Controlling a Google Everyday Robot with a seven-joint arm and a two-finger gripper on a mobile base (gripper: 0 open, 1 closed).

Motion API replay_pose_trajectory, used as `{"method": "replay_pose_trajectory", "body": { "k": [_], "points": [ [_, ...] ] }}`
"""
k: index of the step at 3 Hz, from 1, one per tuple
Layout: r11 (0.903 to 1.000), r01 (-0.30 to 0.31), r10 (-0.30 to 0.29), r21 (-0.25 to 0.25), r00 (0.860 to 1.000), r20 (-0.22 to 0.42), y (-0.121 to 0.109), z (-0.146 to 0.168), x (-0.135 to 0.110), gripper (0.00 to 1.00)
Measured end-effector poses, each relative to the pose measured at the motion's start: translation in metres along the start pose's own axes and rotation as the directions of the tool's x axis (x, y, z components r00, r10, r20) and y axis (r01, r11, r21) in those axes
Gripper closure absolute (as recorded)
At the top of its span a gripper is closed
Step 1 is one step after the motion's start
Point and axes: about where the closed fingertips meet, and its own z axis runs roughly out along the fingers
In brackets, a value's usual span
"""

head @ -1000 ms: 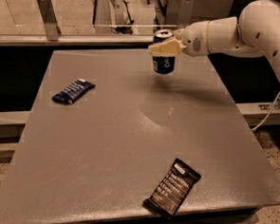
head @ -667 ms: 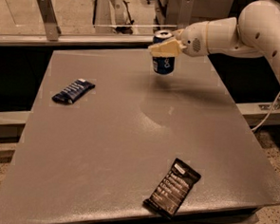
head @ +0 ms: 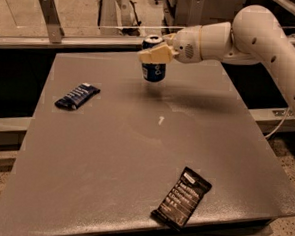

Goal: Move pepsi can near rxbar blueberry

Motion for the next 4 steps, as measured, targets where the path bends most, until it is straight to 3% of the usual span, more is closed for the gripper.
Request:
{"method": "replay_pose_trajectory", "body": {
  "k": [2, 4],
  "points": [
    [0.9939, 0.025, -0.019, -0.107, 0.998, 0.06, 0.045, 0.049, -0.015, 1.0],
    [0.981, 0.032, -0.017, -0.191, 0.997, 0.08, 0.071, 0.093, -0.007, 1.0]
  ]
}}
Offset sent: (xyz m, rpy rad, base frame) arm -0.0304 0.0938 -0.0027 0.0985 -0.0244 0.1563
